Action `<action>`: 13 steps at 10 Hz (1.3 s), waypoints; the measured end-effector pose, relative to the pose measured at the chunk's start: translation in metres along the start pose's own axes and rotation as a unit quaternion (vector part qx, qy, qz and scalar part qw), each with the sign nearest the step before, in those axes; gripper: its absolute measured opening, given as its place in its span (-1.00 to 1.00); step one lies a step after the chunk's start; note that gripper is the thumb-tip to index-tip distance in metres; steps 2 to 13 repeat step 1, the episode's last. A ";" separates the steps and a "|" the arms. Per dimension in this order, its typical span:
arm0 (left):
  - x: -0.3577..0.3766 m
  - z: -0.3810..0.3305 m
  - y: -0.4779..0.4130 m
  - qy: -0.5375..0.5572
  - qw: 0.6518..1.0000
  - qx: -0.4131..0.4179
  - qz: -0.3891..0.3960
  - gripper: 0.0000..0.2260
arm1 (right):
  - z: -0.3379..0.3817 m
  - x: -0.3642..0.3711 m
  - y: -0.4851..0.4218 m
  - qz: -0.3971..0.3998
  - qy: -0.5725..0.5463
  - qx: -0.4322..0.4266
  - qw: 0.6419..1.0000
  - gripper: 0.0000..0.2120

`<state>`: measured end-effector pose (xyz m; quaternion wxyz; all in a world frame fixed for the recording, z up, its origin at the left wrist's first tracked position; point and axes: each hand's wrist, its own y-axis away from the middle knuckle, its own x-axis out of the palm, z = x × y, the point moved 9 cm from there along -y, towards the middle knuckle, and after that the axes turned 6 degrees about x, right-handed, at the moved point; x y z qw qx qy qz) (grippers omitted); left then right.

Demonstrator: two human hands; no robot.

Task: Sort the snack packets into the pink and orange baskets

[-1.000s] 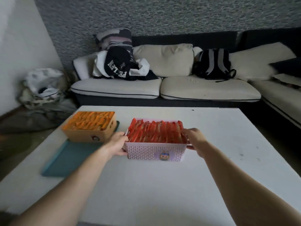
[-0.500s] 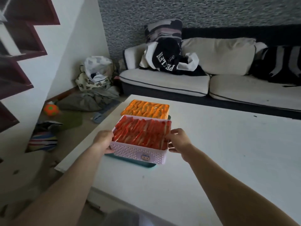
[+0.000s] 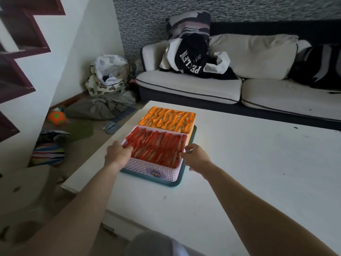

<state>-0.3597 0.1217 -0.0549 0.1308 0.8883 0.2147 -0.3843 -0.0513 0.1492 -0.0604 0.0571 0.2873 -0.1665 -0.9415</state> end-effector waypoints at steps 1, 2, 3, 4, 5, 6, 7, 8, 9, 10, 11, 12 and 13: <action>-0.010 -0.034 0.014 -0.101 0.988 0.096 -0.059 -0.57 | 0.012 -0.028 0.022 -0.039 0.098 -0.029 0.994 -0.64; -0.010 -0.034 0.014 -0.101 0.988 0.096 -0.059 -0.57 | 0.012 -0.028 0.022 -0.039 0.098 -0.029 0.994 -0.64; -0.010 -0.034 0.014 -0.101 0.988 0.096 -0.059 -0.57 | 0.012 -0.028 0.022 -0.039 0.098 -0.029 0.994 -0.64; -0.010 -0.034 0.014 -0.101 0.988 0.096 -0.059 -0.57 | 0.012 -0.028 0.022 -0.039 0.098 -0.029 0.994 -0.64; -0.010 -0.034 0.014 -0.101 0.988 0.096 -0.059 -0.57 | 0.012 -0.028 0.022 -0.039 0.098 -0.029 0.994 -0.64; -0.010 -0.034 0.014 -0.101 0.988 0.096 -0.059 -0.57 | 0.012 -0.028 0.022 -0.039 0.098 -0.029 0.994 -0.64; -0.010 -0.034 0.014 -0.101 0.988 0.096 -0.059 -0.57 | 0.012 -0.028 0.022 -0.039 0.098 -0.029 0.994 -0.64; -0.010 -0.034 0.014 -0.101 0.988 0.096 -0.059 -0.57 | 0.012 -0.028 0.022 -0.039 0.098 -0.029 0.994 -0.64; -0.010 -0.034 0.014 -0.101 0.988 0.096 -0.059 -0.57 | 0.012 -0.028 0.022 -0.039 0.098 -0.029 0.994 -0.64; -0.010 -0.034 0.014 -0.101 0.988 0.096 -0.059 -0.57 | 0.012 -0.028 0.022 -0.039 0.098 -0.029 0.994 -0.64; -0.010 -0.034 0.014 -0.101 0.988 0.096 -0.059 -0.57 | 0.012 -0.028 0.022 -0.039 0.098 -0.029 0.994 -0.64; -0.010 -0.034 0.014 -0.101 0.988 0.096 -0.059 -0.57 | 0.012 -0.028 0.022 -0.039 0.098 -0.029 0.994 -0.64; -0.010 -0.034 0.014 -0.101 0.988 0.096 -0.059 -0.57 | 0.012 -0.028 0.022 -0.039 0.098 -0.029 0.994 -0.64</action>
